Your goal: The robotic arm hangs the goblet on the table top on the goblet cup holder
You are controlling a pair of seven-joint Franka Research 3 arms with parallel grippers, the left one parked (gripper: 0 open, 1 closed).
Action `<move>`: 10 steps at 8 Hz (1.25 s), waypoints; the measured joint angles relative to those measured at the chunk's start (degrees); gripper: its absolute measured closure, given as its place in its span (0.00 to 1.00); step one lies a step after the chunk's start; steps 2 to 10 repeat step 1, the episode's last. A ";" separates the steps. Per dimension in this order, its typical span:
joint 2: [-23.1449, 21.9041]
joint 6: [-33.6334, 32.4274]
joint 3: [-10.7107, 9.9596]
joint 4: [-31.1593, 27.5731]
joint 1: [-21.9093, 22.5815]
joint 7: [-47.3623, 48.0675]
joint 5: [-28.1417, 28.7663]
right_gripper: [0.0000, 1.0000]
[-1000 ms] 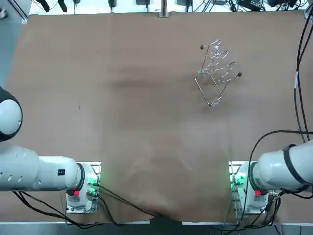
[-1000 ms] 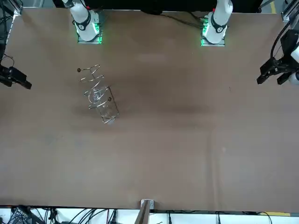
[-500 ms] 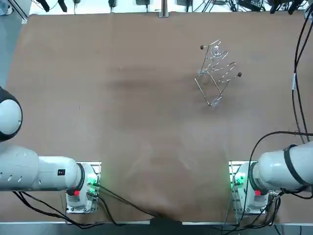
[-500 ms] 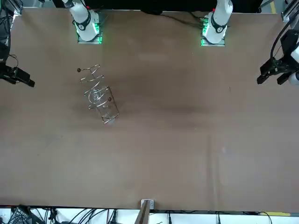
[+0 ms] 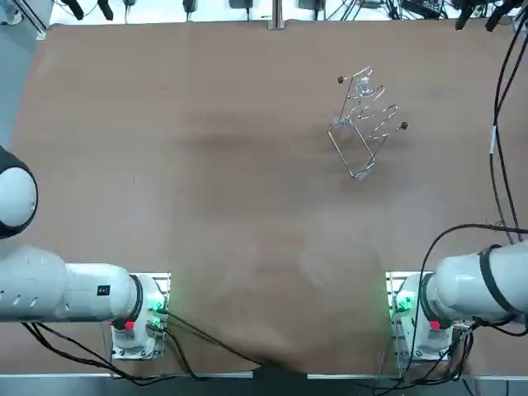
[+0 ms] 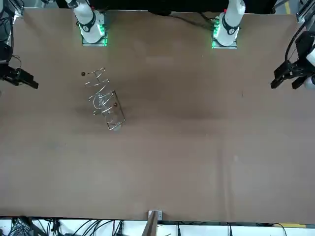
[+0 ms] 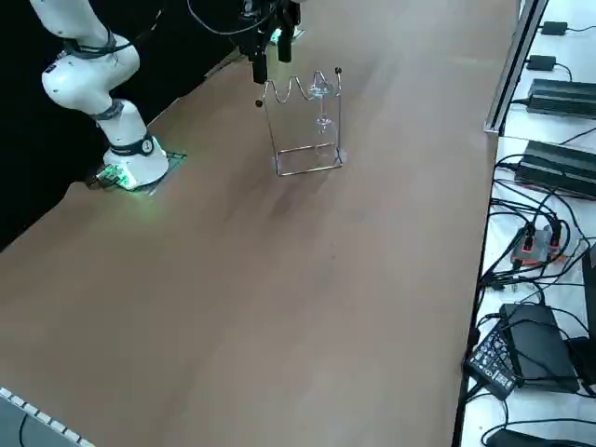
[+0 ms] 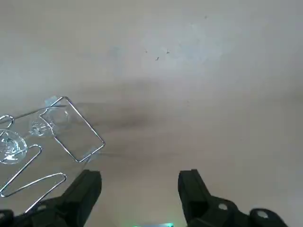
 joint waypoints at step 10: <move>-0.34 -0.01 0.00 -0.10 0.00 0.00 0.02 0.00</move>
